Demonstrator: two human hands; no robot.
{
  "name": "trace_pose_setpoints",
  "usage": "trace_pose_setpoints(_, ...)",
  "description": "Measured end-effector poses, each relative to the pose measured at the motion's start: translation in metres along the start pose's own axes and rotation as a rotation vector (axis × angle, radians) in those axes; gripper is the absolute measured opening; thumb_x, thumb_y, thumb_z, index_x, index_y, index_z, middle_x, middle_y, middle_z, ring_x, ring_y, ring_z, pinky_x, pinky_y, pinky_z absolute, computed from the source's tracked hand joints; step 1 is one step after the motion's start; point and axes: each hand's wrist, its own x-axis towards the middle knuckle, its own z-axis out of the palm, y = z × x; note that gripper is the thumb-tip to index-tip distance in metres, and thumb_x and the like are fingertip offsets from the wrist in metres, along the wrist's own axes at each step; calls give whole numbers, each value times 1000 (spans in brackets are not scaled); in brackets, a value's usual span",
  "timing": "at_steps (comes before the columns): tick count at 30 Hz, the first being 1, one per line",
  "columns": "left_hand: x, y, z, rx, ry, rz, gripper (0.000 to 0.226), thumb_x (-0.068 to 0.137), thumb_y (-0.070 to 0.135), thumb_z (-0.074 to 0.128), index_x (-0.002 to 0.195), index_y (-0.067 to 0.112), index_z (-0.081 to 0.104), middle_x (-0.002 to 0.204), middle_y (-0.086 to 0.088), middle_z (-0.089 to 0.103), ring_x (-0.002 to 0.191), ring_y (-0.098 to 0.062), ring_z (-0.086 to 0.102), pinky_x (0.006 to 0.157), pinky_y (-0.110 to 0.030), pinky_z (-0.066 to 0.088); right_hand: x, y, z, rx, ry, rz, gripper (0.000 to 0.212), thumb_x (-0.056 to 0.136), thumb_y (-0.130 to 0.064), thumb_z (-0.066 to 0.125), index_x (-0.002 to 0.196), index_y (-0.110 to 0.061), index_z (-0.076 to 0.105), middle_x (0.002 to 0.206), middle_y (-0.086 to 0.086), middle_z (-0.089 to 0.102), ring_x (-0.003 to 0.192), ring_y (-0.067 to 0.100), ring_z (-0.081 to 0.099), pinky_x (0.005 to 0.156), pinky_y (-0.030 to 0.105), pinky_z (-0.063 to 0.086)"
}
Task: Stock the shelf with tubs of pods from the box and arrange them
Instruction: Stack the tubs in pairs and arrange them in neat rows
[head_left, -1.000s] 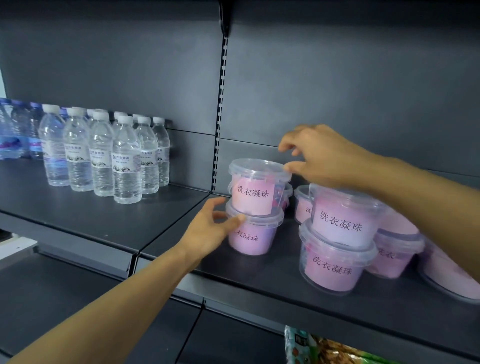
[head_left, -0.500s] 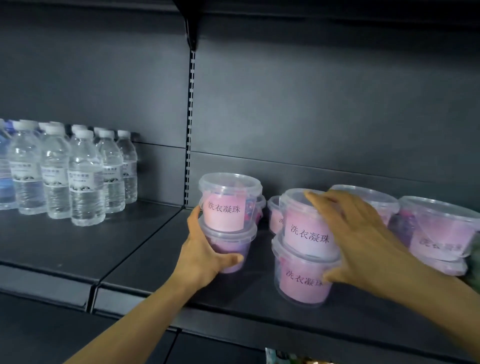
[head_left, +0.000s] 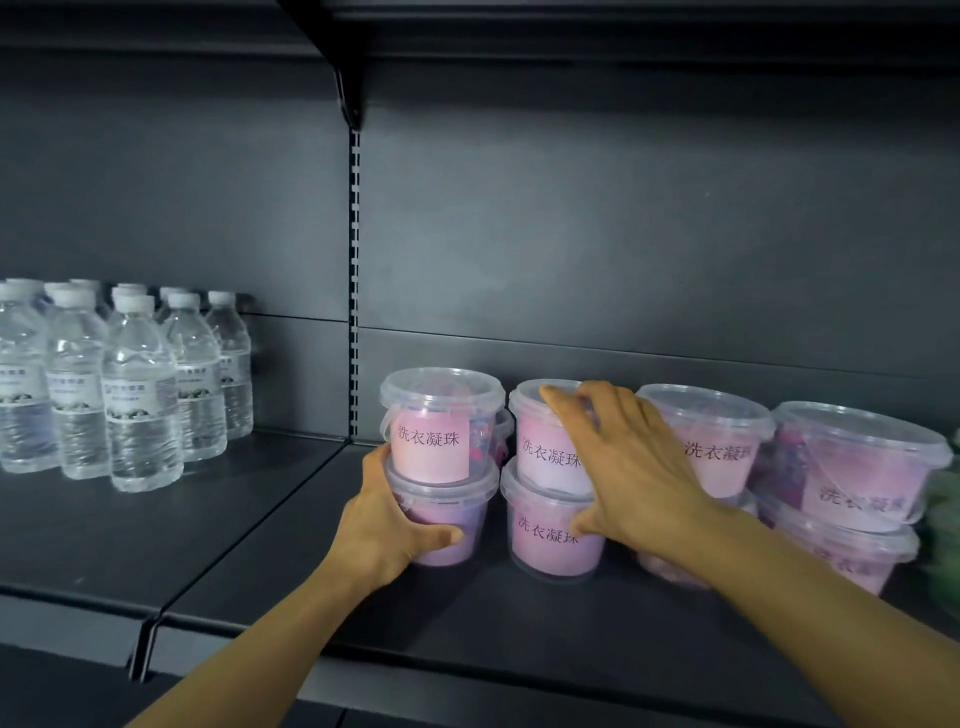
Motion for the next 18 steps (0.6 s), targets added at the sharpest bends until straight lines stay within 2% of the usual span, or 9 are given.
trace_pose_setpoints(3, 5, 1, 3, 15, -6, -9, 110, 55, 18, 90, 141, 26, 22, 108, 9, 51, 98, -14, 51, 82, -23, 40, 4, 3, 3, -6, 1, -1, 126, 54, -45, 85, 148, -27, 2, 140, 4, 22, 130, 24, 26, 112, 32, 21)
trace_pose_setpoints(8, 8, 3, 2, 43, -24, -10, 111, 55, 18, 90, 142, 24, 22, 111, 8, 50, 100, -14, 49, 85, -23, 40, 4, 14, 9, 8, 21, -36, 111, 53, -39, 85, 141, -18, 20, 143, 4, 24, 131, 25, 27, 113, 31, 20)
trace_pose_setpoints(13, 9, 4, 1, 67, -41, -13, 110, 56, 18, 90, 142, 24, 22, 110, 8, 51, 99, -15, 50, 85, -24, 40, 5, 20, 12, -100, 43, -65, 113, 45, -48, 87, 137, -13, 31, 137, 8, 36, 123, 29, 40, 109, 39, 28)
trace_pose_setpoints(18, 15, 3, -2, 99, -64, -24, 108, 56, 23, 90, 141, 25, 25, 113, 8, 53, 101, -15, 50, 87, -24, 40, 4, 19, 14, -64, 66, -70, 112, 49, -43, 86, 139, -13, 27, 138, 7, 33, 125, 28, 37, 108, 34, 30)
